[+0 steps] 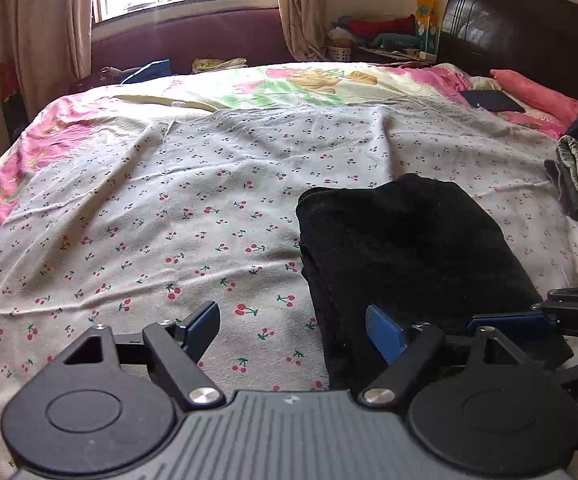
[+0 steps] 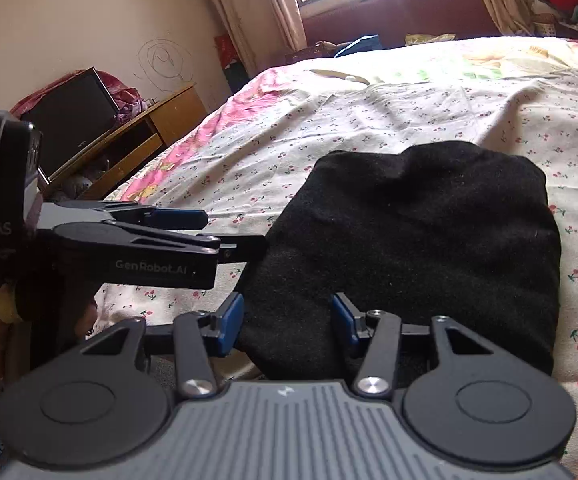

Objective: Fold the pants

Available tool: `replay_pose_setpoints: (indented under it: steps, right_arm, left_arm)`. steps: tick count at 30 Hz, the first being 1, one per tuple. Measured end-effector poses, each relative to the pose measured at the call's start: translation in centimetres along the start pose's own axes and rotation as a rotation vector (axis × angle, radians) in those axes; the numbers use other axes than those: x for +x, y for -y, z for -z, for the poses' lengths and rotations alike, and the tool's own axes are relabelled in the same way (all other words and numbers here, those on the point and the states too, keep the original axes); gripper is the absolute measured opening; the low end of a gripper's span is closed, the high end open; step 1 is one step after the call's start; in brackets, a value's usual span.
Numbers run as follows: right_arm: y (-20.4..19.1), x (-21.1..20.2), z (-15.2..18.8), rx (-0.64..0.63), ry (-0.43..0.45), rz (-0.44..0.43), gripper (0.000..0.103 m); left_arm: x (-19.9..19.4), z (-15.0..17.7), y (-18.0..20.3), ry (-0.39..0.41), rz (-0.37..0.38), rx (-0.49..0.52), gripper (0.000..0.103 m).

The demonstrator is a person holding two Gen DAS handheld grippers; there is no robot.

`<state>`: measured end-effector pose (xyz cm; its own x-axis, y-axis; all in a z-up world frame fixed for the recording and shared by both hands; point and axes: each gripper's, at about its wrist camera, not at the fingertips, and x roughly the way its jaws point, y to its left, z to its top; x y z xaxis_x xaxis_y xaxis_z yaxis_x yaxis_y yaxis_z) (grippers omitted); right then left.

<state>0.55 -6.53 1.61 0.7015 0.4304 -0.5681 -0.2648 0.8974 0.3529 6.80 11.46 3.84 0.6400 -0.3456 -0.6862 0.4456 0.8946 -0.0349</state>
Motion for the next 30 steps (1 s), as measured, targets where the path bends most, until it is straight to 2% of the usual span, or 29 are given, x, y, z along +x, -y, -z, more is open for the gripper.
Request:
replay_pose_setpoints:
  steps: [3,5,7,9,11,12,13,16,17,21,23,24,26,27,28,30]
  right_arm:
    - [-1.3,-2.1,0.8,-0.101,0.021,-0.023,0.065]
    - [-2.7,-2.2,1.9,-0.201,-0.004,-0.021,0.065]
    - [-4.2,-1.0,2.6,-0.329,-0.020,0.051,0.065]
    - [-5.2,0.4,2.7,-0.407,-0.003,0.116,0.065]
    - [-5.6,2.3,2.4,-0.447,-0.006,0.187,0.057]
    - [-5.6,3.0,2.2,-0.449,-0.015,0.221,0.050]
    - [-5.4,3.4,1.9,-0.432,-0.025,0.227,0.041]
    - [-4.8,2.4,0.5,-0.310,-0.012,0.216,0.018]
    - [-4.8,1.6,-0.1,-0.276,0.004,0.214,0.014]
    - [-5.3,-0.7,-2.5,-0.178,0.086,0.214,0.012]
    - [-6.2,-0.1,-3.3,-0.209,0.111,0.223,0.012]
    - [-6.5,0.6,-3.3,-0.231,0.112,0.228,0.012]
    - [-6.8,3.8,-2.7,-0.265,0.063,0.234,0.013]
    - [-6.7,5.9,-2.1,-0.282,-0.013,0.223,0.013]
    - [-6.4,7.3,-1.4,-0.279,-0.057,0.208,0.014]
    - [-6.0,7.9,-0.2,-0.295,-0.086,0.188,0.014]
  left_arm:
    - [0.1,0.0,-0.1,-0.028,0.099,-0.035,0.093]
    - [0.7,-0.2,0.2,-0.045,0.157,-0.057,0.093]
    - [1.8,-0.4,0.3,-0.067,0.198,-0.071,0.093]
    - [3.5,-0.8,0.4,-0.103,0.208,-0.075,0.093]
    - [4.9,-1.2,0.2,-0.117,0.234,-0.095,0.092]
    - [5.2,-1.6,0.2,-0.114,0.245,-0.096,0.080]
    - [5.3,-2.0,0.2,-0.102,0.255,-0.086,0.063]
    - [5.3,-3.6,0.4,-0.074,0.275,-0.044,0.048]
    - [5.3,-4.2,0.4,-0.066,0.290,-0.031,0.046]
    - [4.2,-6.0,-0.1,0.010,0.329,0.002,0.044]
    - [4.4,-6.6,-0.7,0.051,0.310,0.032,0.044]
    - [5.1,-6.5,-1.1,0.043,0.292,0.039,0.044]
    - [7.8,-5.4,-2.3,-0.060,0.266,-0.006,0.044]
    - [8.5,-4.5,-2.8,-0.092,0.255,-0.030,0.045]
    - [8.6,-3.3,-3.3,-0.101,0.261,-0.050,0.046]
    - [7.8,-2.2,-4.2,-0.092,0.288,-0.101,0.049]
